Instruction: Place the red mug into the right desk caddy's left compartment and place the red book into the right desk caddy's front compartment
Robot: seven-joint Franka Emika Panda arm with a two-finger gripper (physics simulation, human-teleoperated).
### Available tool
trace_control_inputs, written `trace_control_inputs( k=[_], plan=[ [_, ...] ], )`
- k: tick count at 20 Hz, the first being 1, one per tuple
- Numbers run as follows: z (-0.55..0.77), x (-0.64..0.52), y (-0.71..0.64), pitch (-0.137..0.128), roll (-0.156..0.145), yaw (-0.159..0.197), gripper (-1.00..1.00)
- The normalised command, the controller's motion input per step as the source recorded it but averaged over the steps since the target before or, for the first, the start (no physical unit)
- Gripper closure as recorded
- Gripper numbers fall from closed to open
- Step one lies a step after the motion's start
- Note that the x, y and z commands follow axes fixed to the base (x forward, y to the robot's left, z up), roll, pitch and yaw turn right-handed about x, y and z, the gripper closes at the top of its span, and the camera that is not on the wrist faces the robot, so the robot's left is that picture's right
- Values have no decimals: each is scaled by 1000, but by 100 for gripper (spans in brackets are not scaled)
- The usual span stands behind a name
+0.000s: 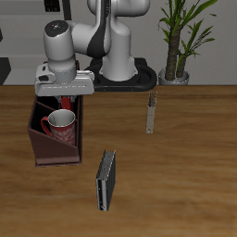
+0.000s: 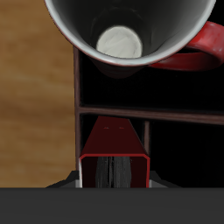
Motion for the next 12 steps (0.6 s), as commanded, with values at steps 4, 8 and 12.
trace_control_inputs(
  k=[4, 8, 12],
  plan=[
    [94, 26, 38, -6, 10, -21, -100],
    [89, -28, 3, -15, 3, 5, -100],
    [146, -9, 90, -25, 8, 25, -100]
  ],
)
